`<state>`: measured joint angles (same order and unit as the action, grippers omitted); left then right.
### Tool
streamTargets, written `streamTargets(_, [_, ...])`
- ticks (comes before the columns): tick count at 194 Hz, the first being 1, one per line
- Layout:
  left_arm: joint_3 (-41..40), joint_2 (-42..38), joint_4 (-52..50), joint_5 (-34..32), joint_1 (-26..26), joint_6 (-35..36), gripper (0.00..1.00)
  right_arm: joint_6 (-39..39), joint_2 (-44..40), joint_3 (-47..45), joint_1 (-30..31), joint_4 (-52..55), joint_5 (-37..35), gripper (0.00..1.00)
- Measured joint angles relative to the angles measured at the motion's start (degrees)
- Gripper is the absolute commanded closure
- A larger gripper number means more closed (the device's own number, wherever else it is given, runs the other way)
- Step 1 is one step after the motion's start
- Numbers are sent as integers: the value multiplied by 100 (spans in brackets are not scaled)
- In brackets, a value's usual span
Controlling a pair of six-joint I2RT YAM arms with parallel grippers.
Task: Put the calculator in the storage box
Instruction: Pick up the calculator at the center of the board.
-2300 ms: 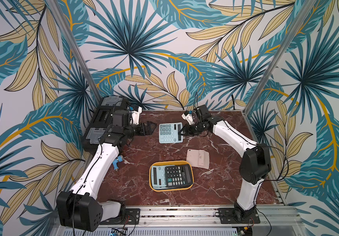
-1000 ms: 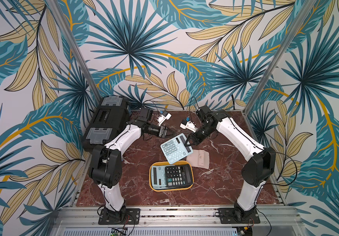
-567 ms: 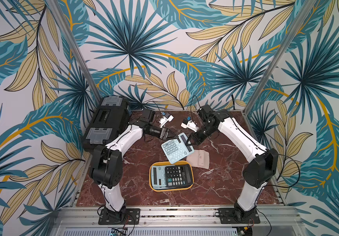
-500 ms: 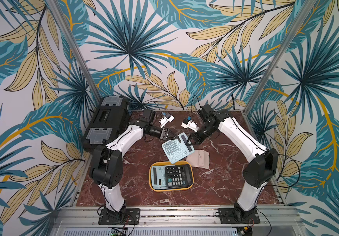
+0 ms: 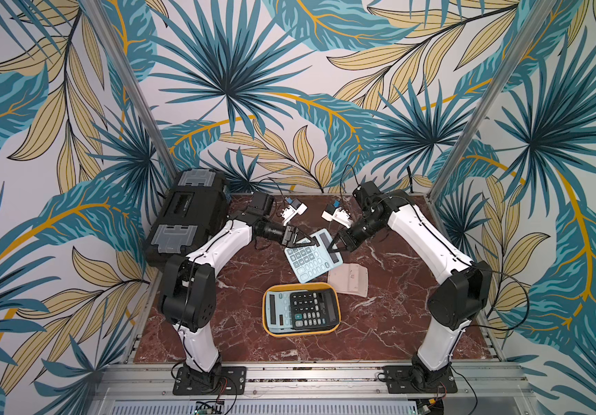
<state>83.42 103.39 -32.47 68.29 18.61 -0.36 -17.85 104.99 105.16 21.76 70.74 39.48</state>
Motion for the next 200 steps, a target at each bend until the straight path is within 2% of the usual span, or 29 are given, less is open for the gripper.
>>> streamTargets(14, [2, 0, 15, 96, 20, 33, 73, 0, 0, 0, -15, 0, -13, 99])
streamTargets(26, [2, 0, 9, 175, 26, -50, 79, -83, 0, 2, -35, 17, -22, 95])
streamTargets(64, [2, 0, 105, 321, 9, -179, 84, -129, 44, 136, -31, 15, -24, 79])
streamTargets(82, [-2, -2, 116, 275, 9, -155, 87, -107, 74, 221, -63, -9, 22, 66])
streamTargets(106, [-59, 0, 278, 254, 9, -271, 91, -7, 81, 313, -90, -63, 39, 58])
streamTargets(114, [-122, 0, 396, 236, 4, -354, 91, 35, 81, 315, -103, -83, 2, 48])
streamTargets(120, [-188, 0, 496, 225, -4, -448, 90, 107, 81, 315, -111, -105, -50, 41])
streamTargets(127, [-269, 0, 623, 208, -20, -568, 86, 186, 81, 315, -129, -157, -131, 37])
streamTargets(141, [-439, 0, 892, 153, -42, -848, 86, 358, 81, 302, -203, -293, -271, 30])
streamTargets(171, [-765, -11, 1600, -22, -160, -1565, 87, 918, -85, -201, -372, -833, -623, 1])
streamTargets(200, [-1266, -131, 2680, -409, -282, -2686, 88, 1565, -538, -981, -411, -1506, -942, 1])
